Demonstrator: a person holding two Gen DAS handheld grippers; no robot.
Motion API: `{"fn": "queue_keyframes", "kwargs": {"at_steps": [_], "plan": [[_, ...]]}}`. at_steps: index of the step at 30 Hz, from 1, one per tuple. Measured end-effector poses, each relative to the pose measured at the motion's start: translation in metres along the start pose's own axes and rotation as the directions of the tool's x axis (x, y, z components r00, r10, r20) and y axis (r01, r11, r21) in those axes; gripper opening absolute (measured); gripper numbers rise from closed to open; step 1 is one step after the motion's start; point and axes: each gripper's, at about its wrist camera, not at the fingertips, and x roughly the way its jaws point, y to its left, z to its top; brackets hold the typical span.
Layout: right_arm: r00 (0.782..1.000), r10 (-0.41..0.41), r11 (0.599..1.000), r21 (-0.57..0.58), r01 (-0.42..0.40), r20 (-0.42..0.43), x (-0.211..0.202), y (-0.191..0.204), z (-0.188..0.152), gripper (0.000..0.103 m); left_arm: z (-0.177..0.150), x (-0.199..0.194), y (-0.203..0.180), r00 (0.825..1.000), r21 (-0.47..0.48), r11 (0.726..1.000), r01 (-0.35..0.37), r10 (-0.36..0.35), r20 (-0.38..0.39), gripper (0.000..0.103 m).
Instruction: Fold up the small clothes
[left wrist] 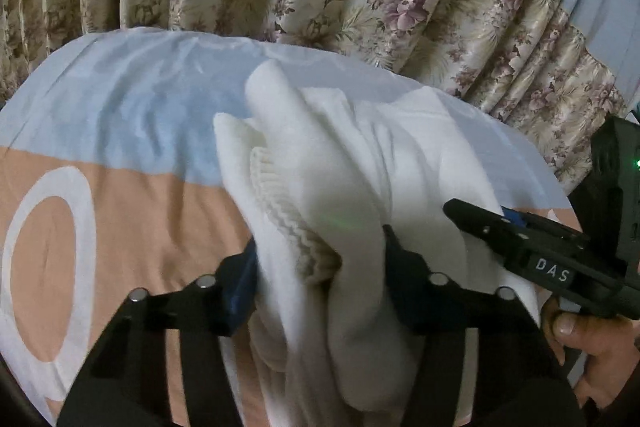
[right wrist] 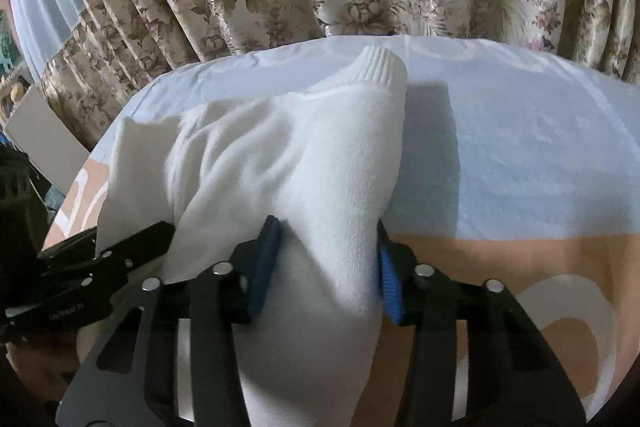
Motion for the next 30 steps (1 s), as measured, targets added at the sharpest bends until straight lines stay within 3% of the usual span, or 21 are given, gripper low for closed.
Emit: {"fn": "queue_keyframes", "kwargs": {"at_steps": [2, 5, 14, 18, 24, 30], "plan": [[1.0, -0.008, 1.0, -0.003, 0.008, -0.002, -0.001, 0.002, 0.002, 0.039, 0.0, -0.002, -0.006, 1.0, 0.023, 1.0, -0.009, 0.009, 0.003, 0.043], [1.0, -0.026, 1.0, -0.017, 0.026, 0.003, -0.004, 0.004, 0.003, 0.035, 0.001, -0.003, -0.015, 0.999, 0.057, 0.997, -0.045, 0.045, 0.01, 0.039], [0.999, -0.029, 0.999, -0.039, 0.031, 0.046, -0.022, 0.008, 0.009, 0.03, 0.008, -0.009, -0.031, 0.993, 0.038, 0.992, -0.117, 0.116, 0.038, 0.036], [0.996, -0.038, 0.996, -0.072, 0.044, 0.077, -0.041, 0.011, 0.017, 0.03, 0.014, -0.014, -0.046, 0.992, 0.045, 0.992, -0.117, 0.115, 0.044, 0.036], [0.992, -0.063, 0.993, -0.09, 0.073, 0.112, -0.086, -0.011, 0.033, 0.03, 0.031, -0.025, -0.093, 0.995, 0.058, 0.995, -0.084, 0.081, 0.06, 0.036], [0.987, -0.109, 0.99, -0.075, 0.118, 0.119, -0.139, -0.078, 0.027, 0.03, 0.028, -0.013, -0.174, 0.999, 0.08, 0.997, -0.02, 0.016, 0.049, 0.036]]}}
